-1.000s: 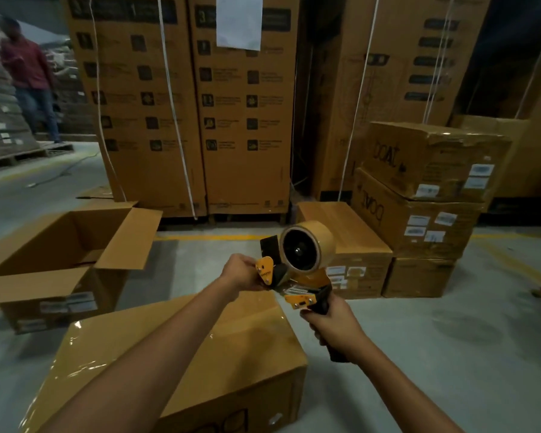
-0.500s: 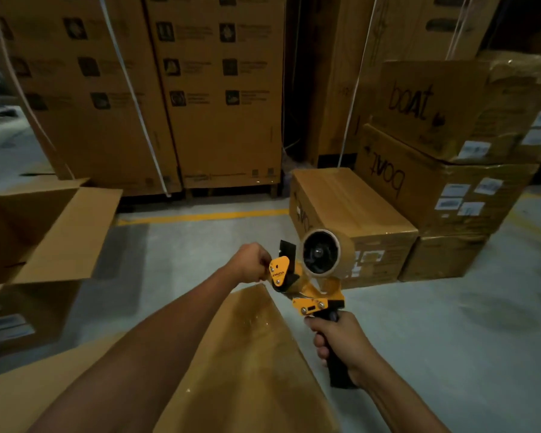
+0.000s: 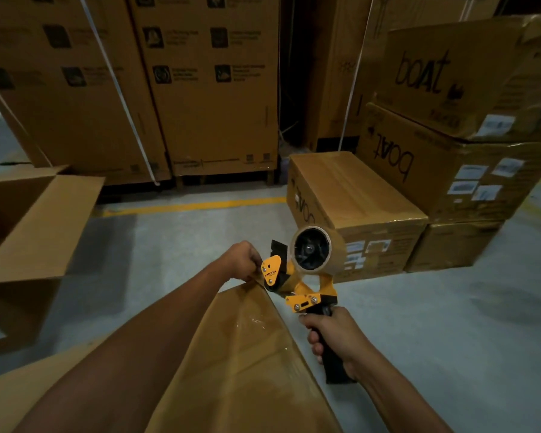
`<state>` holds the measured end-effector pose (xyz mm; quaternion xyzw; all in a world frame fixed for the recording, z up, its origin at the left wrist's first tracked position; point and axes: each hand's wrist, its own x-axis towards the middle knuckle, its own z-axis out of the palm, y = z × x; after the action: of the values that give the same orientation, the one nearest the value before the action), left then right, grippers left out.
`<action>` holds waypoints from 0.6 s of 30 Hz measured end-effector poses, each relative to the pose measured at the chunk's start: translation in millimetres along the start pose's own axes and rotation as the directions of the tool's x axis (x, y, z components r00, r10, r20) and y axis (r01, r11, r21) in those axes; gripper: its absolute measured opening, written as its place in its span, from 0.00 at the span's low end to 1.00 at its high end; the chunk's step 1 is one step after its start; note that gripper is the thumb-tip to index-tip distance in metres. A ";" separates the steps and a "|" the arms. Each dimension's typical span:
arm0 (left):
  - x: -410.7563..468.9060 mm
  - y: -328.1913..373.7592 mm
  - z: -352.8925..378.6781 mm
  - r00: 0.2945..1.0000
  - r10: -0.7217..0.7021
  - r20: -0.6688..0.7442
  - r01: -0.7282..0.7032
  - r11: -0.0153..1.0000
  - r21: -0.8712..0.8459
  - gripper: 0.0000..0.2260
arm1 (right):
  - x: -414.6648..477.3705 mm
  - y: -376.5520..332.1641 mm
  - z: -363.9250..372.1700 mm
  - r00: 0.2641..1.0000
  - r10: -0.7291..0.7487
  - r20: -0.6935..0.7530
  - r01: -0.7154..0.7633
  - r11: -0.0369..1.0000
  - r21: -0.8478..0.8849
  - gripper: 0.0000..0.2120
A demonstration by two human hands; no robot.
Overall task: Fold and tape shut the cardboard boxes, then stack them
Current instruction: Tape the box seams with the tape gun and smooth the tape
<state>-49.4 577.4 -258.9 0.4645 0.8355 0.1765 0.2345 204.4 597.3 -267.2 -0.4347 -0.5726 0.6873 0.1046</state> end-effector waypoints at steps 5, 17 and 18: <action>4.2 -6.9 5.8 1.000 -0.005 0.021 0.005 1.000 -0.007 0.14 | 2.6 1.4 -1.9 1.000 0.005 0.008 -0.005 1.000 -0.009 0.04; -3.4 -24.7 2.8 0.994 -0.104 0.030 0.106 0.994 -0.038 0.13 | 0.0 3.9 3.1 0.999 0.042 0.016 -0.041 0.998 -0.053 0.05; -5.3 -26.2 3.4 0.998 -0.064 -0.013 0.061 0.989 -0.136 0.14 | -0.4 2.5 3.8 0.999 0.043 0.013 -0.043 0.998 -0.053 0.05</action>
<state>-63.3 559.8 -274.0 0.4195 0.8377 0.2295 0.2639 202.7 593.6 -269.4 -0.4445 -0.5817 0.6771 0.0742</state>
